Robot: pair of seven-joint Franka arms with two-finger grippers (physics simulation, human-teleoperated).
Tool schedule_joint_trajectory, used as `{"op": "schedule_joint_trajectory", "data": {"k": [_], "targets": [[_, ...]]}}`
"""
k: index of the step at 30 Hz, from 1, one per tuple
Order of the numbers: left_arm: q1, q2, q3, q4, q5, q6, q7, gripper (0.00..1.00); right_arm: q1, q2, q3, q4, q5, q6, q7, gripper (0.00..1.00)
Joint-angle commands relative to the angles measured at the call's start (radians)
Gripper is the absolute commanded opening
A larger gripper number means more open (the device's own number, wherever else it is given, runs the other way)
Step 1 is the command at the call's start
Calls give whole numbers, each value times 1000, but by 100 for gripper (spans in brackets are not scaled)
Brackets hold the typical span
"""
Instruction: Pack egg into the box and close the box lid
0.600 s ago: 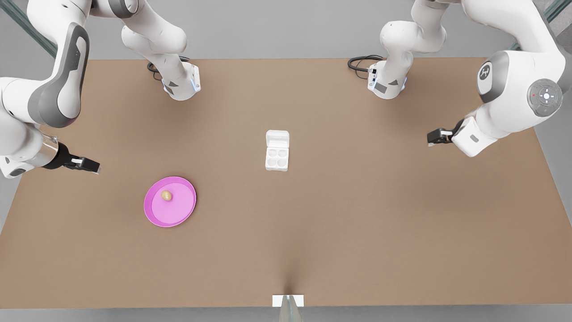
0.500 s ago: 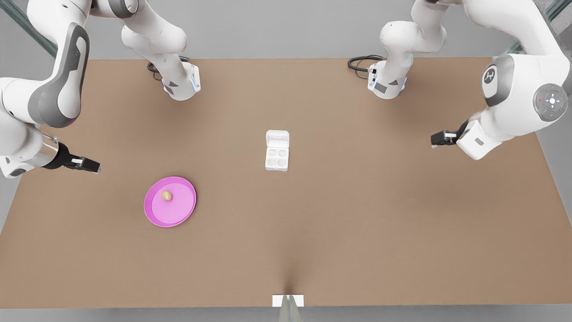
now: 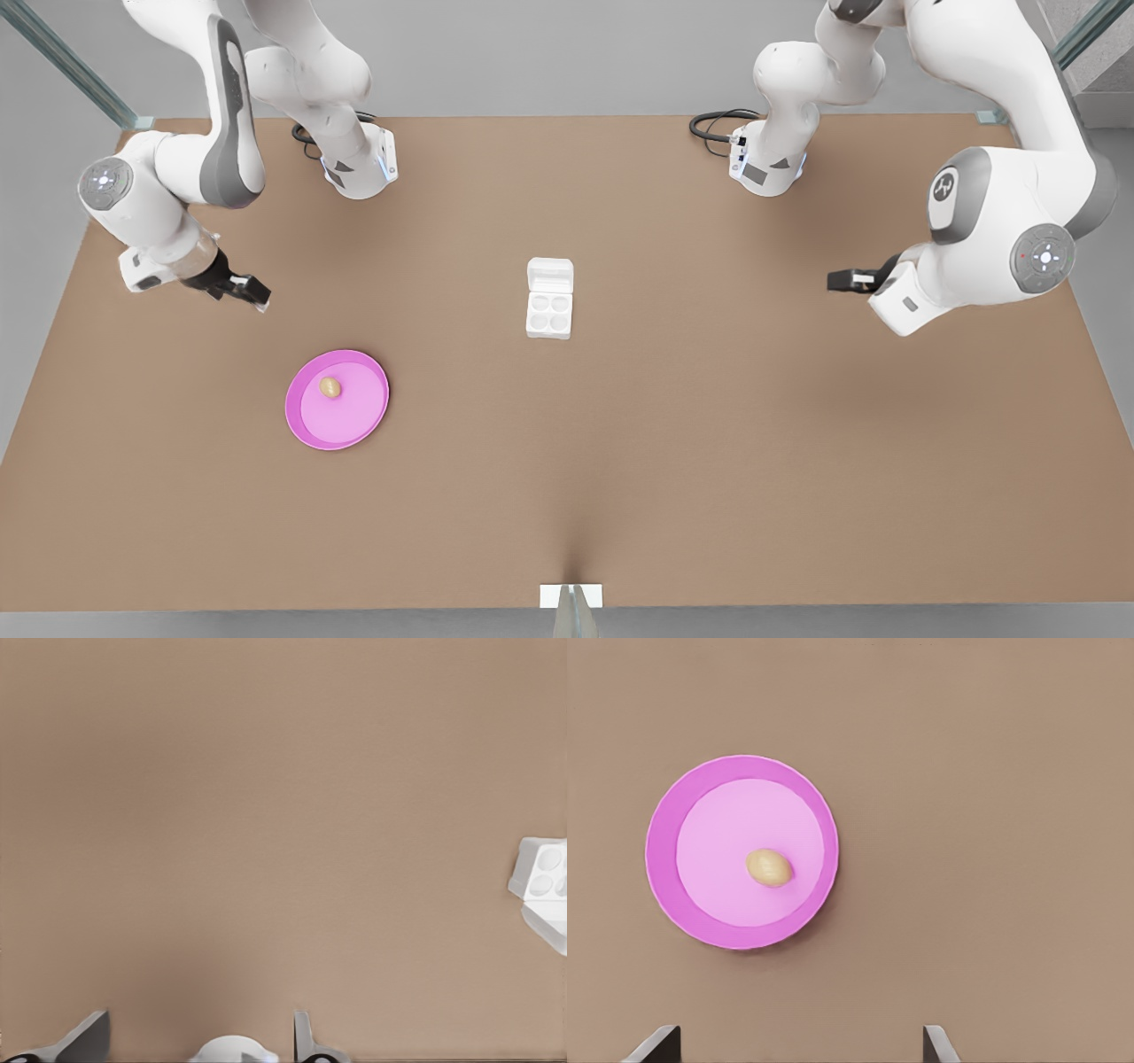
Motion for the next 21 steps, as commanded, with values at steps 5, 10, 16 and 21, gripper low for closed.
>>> {"op": "schedule_joint_trajectory", "data": {"k": [5,10,16,21], "targets": [[-2,7,-17,-2,-3,-38,-3,100,9,331,0,-312,-8,1160,-75,100],[-2,27,-12,-2,5,-23,-3,100,17,432,-69,-202,-517,1162,-75,100],[-2,28,-11,-2,3,-23,-3,100,-74,659,-56,-28,-766,1162,-69,100],[-2,31,-11,-3,3,-25,-5,100,-76,711,63,59,-765,1160,41,100]]}}
